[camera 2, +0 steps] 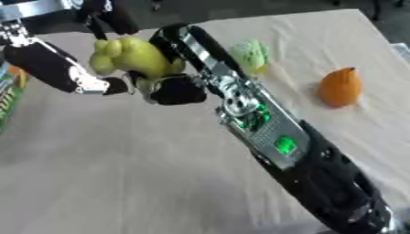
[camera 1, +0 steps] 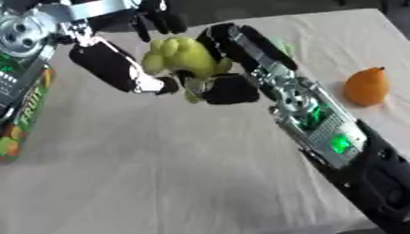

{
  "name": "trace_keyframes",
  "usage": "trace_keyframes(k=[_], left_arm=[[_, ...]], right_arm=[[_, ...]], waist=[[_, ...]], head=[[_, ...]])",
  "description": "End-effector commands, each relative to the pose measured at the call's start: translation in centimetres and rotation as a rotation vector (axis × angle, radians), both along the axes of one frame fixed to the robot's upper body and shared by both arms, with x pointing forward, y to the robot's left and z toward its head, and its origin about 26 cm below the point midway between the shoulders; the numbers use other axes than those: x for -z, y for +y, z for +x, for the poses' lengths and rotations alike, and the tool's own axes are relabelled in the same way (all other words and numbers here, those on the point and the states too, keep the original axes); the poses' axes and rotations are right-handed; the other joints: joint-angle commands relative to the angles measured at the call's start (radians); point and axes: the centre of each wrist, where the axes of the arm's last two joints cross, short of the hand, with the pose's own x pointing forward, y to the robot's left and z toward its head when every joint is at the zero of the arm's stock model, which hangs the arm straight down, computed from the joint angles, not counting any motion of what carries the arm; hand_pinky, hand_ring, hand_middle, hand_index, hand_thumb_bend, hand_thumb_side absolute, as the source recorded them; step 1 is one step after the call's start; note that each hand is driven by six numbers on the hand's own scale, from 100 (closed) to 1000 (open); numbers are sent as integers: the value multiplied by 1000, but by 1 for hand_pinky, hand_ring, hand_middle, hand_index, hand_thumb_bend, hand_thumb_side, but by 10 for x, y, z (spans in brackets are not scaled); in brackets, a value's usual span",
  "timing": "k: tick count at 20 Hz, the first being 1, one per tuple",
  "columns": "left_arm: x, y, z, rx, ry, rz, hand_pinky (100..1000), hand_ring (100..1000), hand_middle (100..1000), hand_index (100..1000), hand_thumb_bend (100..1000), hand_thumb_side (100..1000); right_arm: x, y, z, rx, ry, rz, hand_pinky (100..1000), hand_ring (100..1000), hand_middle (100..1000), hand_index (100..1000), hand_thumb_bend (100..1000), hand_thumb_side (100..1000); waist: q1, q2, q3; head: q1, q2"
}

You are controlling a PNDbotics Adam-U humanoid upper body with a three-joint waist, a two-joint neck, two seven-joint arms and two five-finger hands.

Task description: Pick up the objects with one hand, pass them to the other hand, and then place them into the box on the other side of the table.

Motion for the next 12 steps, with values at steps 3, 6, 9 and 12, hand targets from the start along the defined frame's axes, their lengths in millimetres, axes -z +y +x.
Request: trace_keyframes(k=[3,6,9,12], left_arm=[[-9,2,-3,-12,-65,-3,722,796,720,789,539,155],[-8,0,-3,-27,-82,-9,714,786,703,781,522,133],[-6,-3,-2,-36,-99,-8,701,774,689,780,493,122],[-4,-5,-3,-48,-118,-19,683,761,668,771,457,132]], right_arm=[[-10,1,-4,-17,-35,16,667,484,366,547,237,100],[-10,1,-4,-23,-36,20,666,483,366,547,239,100],[-10,2,-5,-27,-34,22,665,483,365,546,245,100],[-10,2,-5,-32,-34,23,665,483,365,546,243,100]], waist=[[-3,-23,0],[-4,-23,0],[-5,-22,-1],[-6,-21,-2]], head=[[5,-9],[8,-12],[12,-14],[14,-17]])
